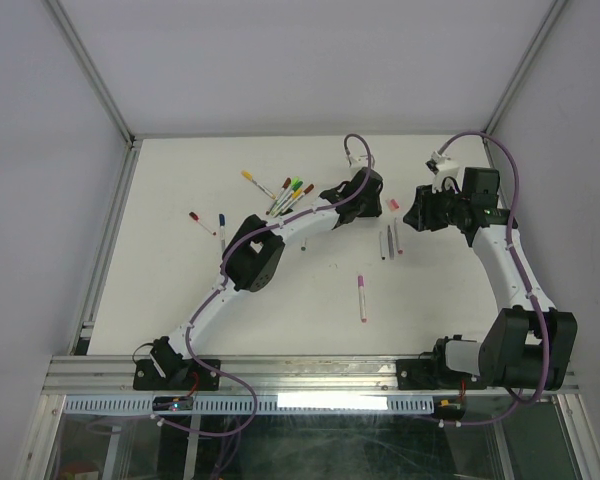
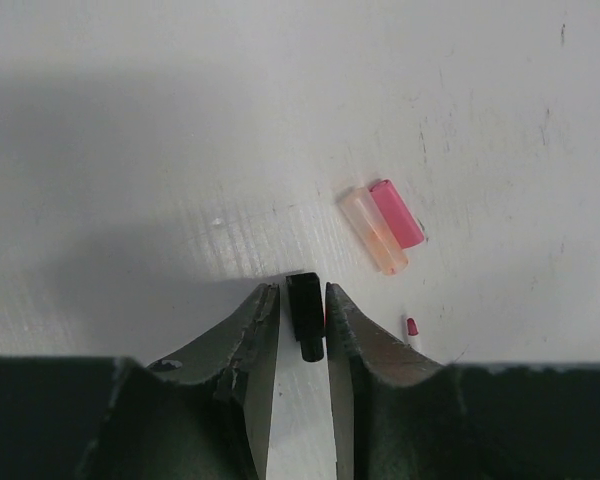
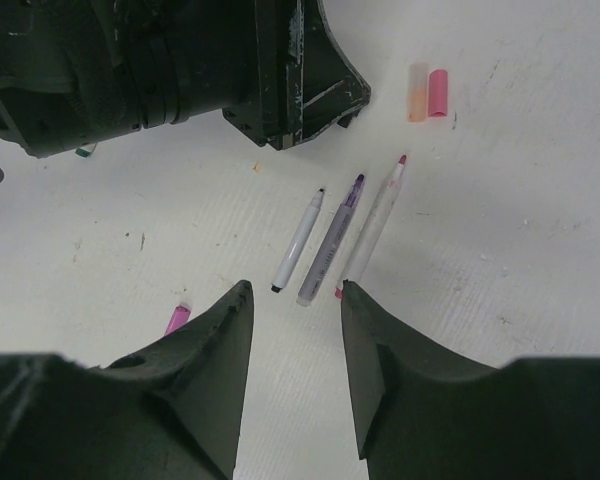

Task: Open the pen caps
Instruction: Place the pen cap at the center of the board, then pick up the pen from the center of the board.

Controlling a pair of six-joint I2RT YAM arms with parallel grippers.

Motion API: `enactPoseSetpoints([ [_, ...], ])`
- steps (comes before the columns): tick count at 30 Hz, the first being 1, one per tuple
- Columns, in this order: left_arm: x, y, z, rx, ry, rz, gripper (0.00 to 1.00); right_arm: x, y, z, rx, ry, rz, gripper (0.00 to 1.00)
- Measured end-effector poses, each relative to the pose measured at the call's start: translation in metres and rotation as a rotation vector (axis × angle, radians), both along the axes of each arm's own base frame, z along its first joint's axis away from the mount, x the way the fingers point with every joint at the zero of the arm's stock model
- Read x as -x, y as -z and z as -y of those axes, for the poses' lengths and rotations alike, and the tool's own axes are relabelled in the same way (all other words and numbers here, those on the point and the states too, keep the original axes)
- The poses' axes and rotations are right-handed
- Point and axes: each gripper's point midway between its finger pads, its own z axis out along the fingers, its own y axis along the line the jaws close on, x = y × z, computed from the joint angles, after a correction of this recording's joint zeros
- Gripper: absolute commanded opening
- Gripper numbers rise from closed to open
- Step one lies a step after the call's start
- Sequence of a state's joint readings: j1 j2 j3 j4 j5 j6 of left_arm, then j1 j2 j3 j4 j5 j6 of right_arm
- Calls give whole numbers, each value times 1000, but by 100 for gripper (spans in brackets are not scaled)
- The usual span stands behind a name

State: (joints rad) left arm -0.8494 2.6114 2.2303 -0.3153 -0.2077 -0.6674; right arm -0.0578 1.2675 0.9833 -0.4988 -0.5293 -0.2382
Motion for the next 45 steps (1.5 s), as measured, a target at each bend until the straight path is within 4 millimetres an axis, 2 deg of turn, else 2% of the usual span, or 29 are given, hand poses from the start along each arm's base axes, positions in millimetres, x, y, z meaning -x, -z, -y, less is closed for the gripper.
enactPoseSetpoints([
  [8, 0, 0, 0, 1, 1, 1, 30, 0, 0, -1, -7, -5, -1, 43],
  [16, 4, -8, 0, 8, 42, 31, 53, 1, -1, -3, -19, -18, 1, 43],
  [20, 17, -28, -11, 7, 84, 67, 60, 2, -2, -5, -26, -39, 7, 43],
  [23, 32, -63, -27, 27, 116, 125, 65, 4, -3, -8, -36, -61, 11, 43],
  [27, 60, -129, -56, 115, 160, 269, 69, 10, -6, -13, -55, -94, 22, 43],
  [29, 82, -161, -75, 178, 188, 356, 71, 14, -9, -15, -64, -112, 33, 43],
  [32, 110, -189, -99, 248, 223, 452, 75, 20, -18, -20, -77, -142, 68, 43],
  [34, 128, -193, -114, 281, 244, 490, 77, 24, -25, -23, -86, -160, 93, 43],
  [37, 155, -182, -139, 295, 268, 506, 83, 29, -34, -27, -95, -182, 130, 43],
  [41, 184, -169, -168, 312, 279, 515, 99, 33, -40, -30, -104, -198, 150, 43],
  [45, 203, -178, -187, 369, 270, 555, 99, 38, -47, -35, -125, -224, 171, 43],
])
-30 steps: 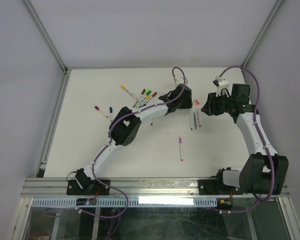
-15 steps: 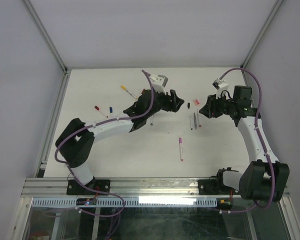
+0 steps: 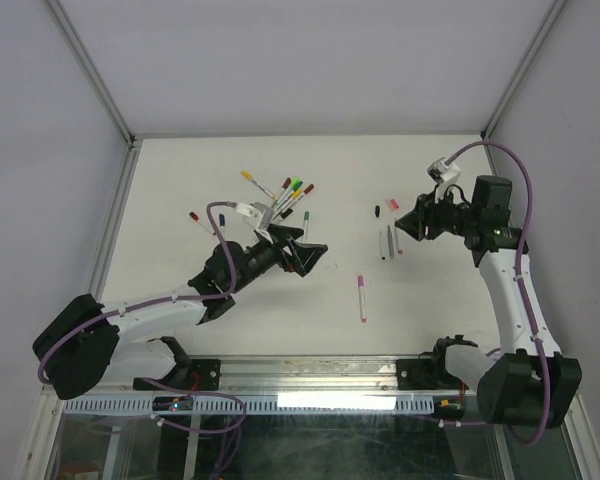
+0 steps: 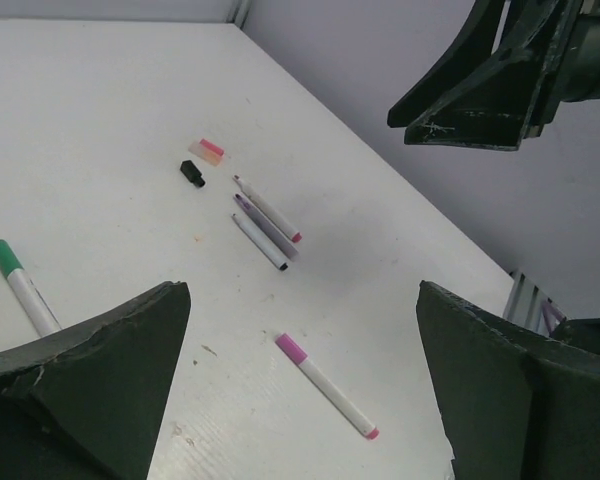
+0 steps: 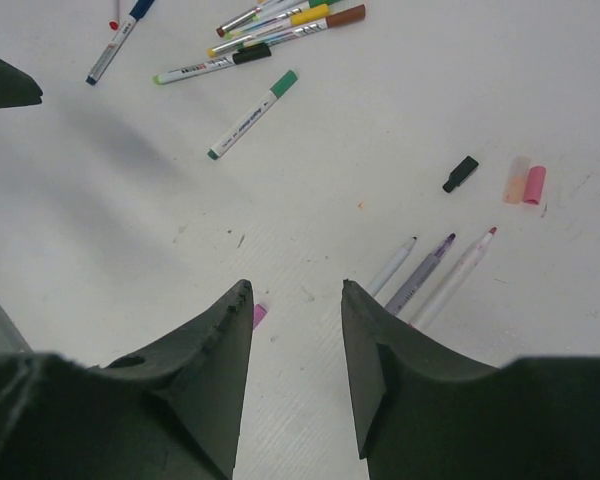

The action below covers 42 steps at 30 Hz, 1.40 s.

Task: Open the pen caps
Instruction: Pick up the pen from the center of the board.

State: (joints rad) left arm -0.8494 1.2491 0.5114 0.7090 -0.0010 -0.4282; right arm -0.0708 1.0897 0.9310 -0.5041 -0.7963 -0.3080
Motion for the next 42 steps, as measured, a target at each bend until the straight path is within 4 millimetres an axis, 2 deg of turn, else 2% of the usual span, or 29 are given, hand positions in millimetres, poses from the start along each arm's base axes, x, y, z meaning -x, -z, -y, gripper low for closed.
enactPoseSetpoints([
  [3, 12, -9, -13, 64, 1, 21, 99, 7, -5, -5, -18, -26, 23, 50],
  [7, 24, -12, -22, 139, 9, -9, 99, 17, -7, -11, -43, -66, 52, 57],
  [11, 28, -5, -21, 187, 16, -109, 97, 25, -6, -17, -62, -113, 58, 58],
  [15, 31, 11, -18, 188, -18, -219, 96, 28, -6, -20, -66, -143, 65, 58],
  [19, 58, 33, 3, 101, -30, -288, 96, 29, 0, -20, -64, -148, 43, 58],
  [20, 72, 40, 19, 39, -56, -307, 96, 28, 7, -18, -62, -142, 10, 58],
  [23, 77, 46, 26, 2, -97, -324, 96, 28, 11, -17, -57, -134, -7, 58],
  [27, 84, 62, 51, -87, -160, -358, 95, 26, 14, -14, -38, -113, -14, 59],
  [32, 92, 92, 86, -215, -240, -418, 98, 23, 17, -9, -16, -87, -18, 59],
  [38, 94, 131, 99, -356, -338, -489, 98, 21, 21, -5, 2, -65, -24, 59],
  [42, 93, 147, 99, -421, -376, -513, 96, 19, 22, -3, 9, -56, -26, 59],
])
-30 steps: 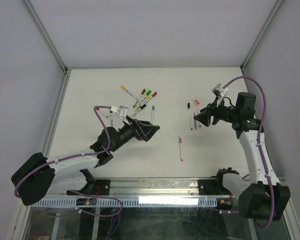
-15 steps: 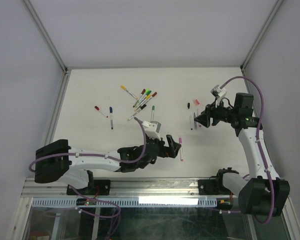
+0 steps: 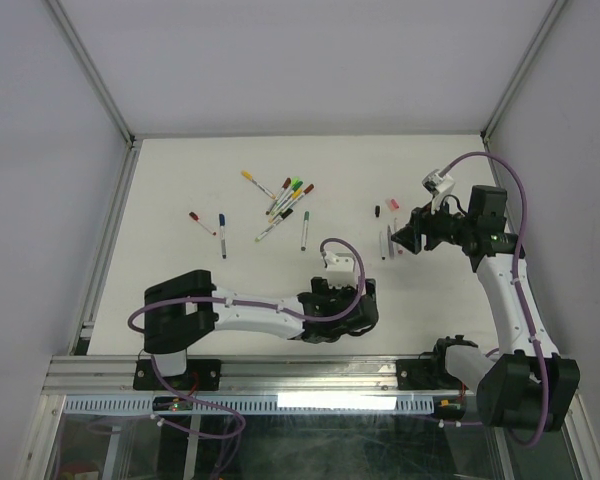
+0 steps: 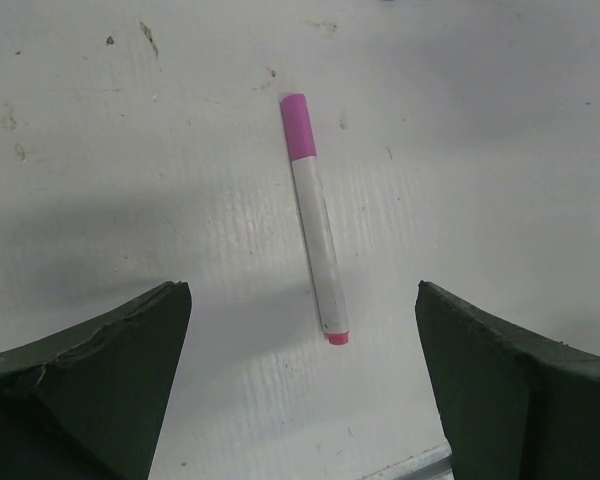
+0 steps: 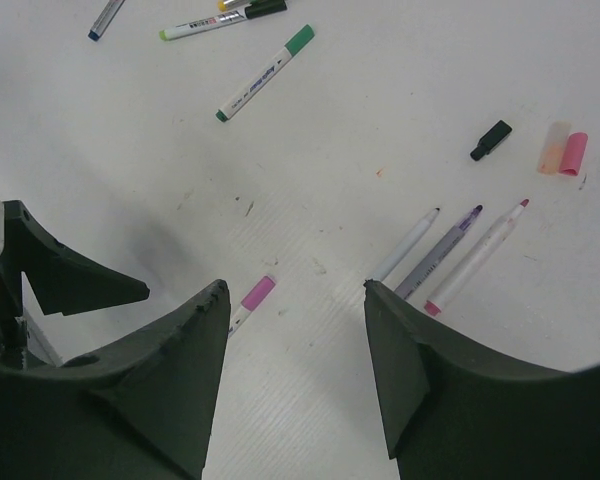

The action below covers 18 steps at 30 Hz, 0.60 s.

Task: Open the pen caps
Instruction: Pick up the pen from the center of the board.

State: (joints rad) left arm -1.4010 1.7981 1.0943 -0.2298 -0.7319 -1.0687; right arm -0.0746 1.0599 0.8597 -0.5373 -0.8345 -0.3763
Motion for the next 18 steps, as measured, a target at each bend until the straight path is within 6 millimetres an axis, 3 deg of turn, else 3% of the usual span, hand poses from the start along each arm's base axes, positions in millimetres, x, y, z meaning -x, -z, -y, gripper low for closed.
enactPoseSetpoints([
  [18, 0, 24, 12, -105, -17, -40, 90, -2, 3, 2, 7, 10, -9, 59],
])
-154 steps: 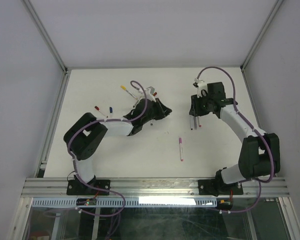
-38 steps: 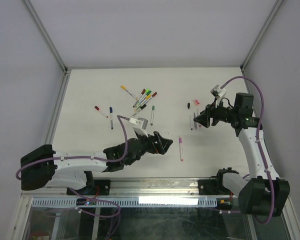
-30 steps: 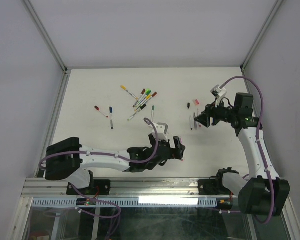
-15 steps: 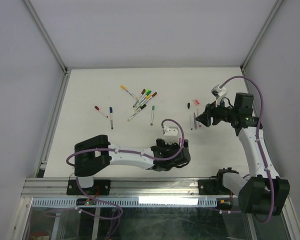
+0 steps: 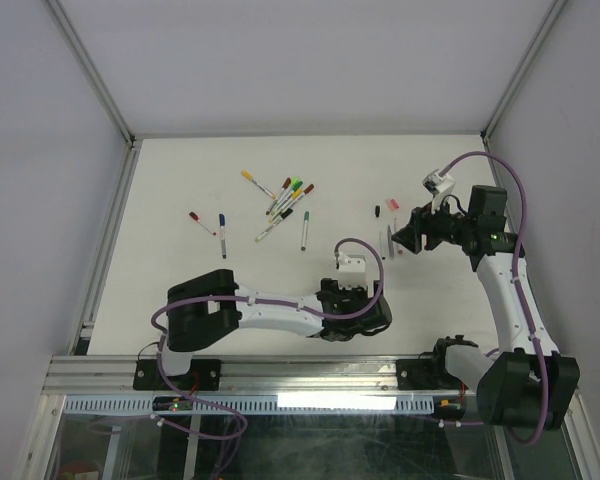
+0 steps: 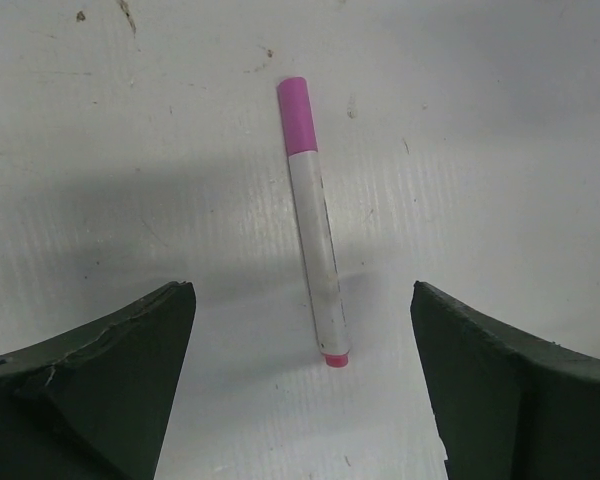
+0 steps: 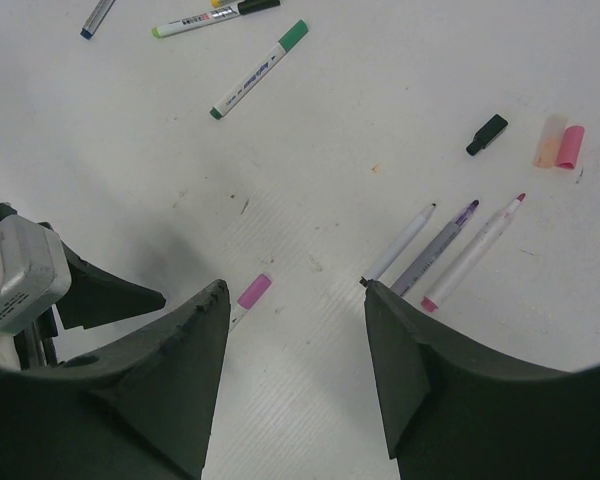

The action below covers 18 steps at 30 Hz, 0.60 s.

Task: Open the pen caps
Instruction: Pick up the pen from the center of the board.

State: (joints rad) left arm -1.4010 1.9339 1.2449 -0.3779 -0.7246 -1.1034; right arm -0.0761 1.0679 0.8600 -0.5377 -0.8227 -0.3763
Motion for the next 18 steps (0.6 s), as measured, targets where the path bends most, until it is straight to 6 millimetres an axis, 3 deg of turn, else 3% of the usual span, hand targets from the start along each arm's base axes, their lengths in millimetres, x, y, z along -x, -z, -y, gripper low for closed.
enactPoseSetpoints([
  [8, -10, 10, 3, -24, -25, -14, 59, 0, 0, 1, 0, 3, 0, 59],
  [18, -24, 15, 7, -47, -21, -45, 54, -1, 0, 1, 0, 5, 0, 59],
])
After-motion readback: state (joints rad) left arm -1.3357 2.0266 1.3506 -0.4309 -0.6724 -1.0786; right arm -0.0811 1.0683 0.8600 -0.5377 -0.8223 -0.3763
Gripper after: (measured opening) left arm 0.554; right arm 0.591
